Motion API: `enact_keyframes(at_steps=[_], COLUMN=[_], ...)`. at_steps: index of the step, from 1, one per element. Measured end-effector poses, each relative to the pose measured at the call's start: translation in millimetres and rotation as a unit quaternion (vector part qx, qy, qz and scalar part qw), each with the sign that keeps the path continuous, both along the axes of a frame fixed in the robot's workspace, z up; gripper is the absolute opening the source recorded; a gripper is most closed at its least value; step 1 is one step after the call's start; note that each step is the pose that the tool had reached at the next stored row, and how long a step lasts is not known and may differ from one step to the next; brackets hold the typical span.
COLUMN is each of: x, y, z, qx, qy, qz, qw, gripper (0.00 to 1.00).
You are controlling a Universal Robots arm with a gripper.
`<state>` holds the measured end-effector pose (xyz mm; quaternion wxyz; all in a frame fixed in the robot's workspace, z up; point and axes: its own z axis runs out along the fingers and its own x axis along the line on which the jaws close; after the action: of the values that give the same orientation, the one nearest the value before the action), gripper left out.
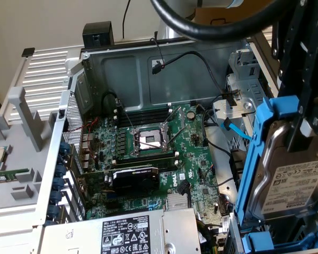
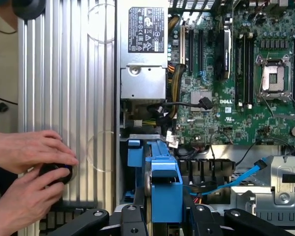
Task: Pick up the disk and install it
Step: 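Insert the disk into the insertion slot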
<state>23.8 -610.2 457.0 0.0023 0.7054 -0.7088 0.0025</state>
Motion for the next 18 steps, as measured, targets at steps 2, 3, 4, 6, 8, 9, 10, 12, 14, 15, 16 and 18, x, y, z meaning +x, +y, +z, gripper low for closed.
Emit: enact_keyframes(at_steps=[2, 3, 4, 6, 8, 9, 10, 12, 14, 15, 16, 18], x=[0.0, 0.0, 0.0, 0.0, 0.0, 0.0, 0.0, 0.0, 0.0, 0.0, 0.0, 0.0], y=[0.0, 0.0, 0.0, 0.0, -0.1, -0.1, -0.2, -0.4, -0.6, -0.6, -0.8, -1.2], z=[-0.2, -0.2, -0.3, -0.4, -1.1, -1.5, -1.8, -2.7, -3.3, -3.6, -4.0, -4.5], qx=[0.0008, 0.0009, 0.0010, 0.0013, 0.0019, 0.0022, 0.0024, 0.0030, 0.0035, 0.0040, 0.0045, 0.0053], qy=[0.0000, 0.0000, 0.0000, 0.0000, 0.0000, 0.0000, 0.0000, 0.0000, 0.0000, 0.0000, 0.0000, 0.0000], qz=[0.000, 0.000, 0.000, 0.000, 0.000, 0.000, 0.000, 0.000, 0.000, 0.000, 0.000, 0.000], qw=[1.0000, 1.0000, 1.0000, 1.0000, 1.0000, 1.0000, 1.0000, 1.0000, 1.0000, 1.0000, 1.0000, 1.0000], gripper=[0.37, 0.37, 0.37, 0.37, 0.37, 0.37, 0.37, 0.37, 0.37, 0.37, 0.37, 0.37])
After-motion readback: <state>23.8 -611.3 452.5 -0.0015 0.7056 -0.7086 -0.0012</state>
